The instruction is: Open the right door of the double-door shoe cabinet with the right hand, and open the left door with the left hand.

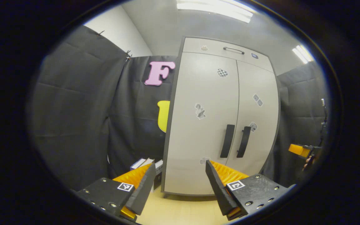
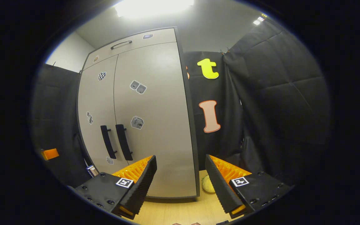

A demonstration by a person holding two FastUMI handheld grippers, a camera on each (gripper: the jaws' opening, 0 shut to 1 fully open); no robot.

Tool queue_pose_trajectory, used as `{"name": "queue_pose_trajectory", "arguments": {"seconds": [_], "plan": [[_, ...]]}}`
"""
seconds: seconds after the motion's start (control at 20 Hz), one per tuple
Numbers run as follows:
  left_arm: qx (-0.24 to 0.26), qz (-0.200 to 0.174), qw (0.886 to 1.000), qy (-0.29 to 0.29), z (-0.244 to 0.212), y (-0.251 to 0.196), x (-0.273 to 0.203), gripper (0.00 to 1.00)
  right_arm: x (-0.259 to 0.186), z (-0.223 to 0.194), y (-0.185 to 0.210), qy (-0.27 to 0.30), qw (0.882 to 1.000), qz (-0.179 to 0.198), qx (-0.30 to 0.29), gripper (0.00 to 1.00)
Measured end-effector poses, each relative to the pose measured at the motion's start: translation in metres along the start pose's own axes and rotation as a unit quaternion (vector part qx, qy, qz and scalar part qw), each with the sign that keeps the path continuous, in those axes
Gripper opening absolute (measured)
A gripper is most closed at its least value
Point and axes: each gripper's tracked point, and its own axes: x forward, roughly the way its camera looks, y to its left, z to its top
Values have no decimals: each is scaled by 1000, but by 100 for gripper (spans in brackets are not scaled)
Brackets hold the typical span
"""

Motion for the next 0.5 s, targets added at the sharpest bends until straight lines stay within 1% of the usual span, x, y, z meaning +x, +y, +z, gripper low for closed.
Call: {"name": "queue_pose_trajectory", "arguments": {"seconds": [0.25, 0.45, 0.5], "plan": [[1, 21, 1000, -2, -8, -20, 0, 92, 17, -3, 17, 15, 998, 53, 13, 98], [11, 10, 1000, 14, -19, -33, 4, 93, 29, 2, 36, 15, 997, 72, 31, 98], [14, 10, 1000, 18, -22, -32, 4, 92, 33, 4, 43, 15, 996, 77, 36, 98]]}}
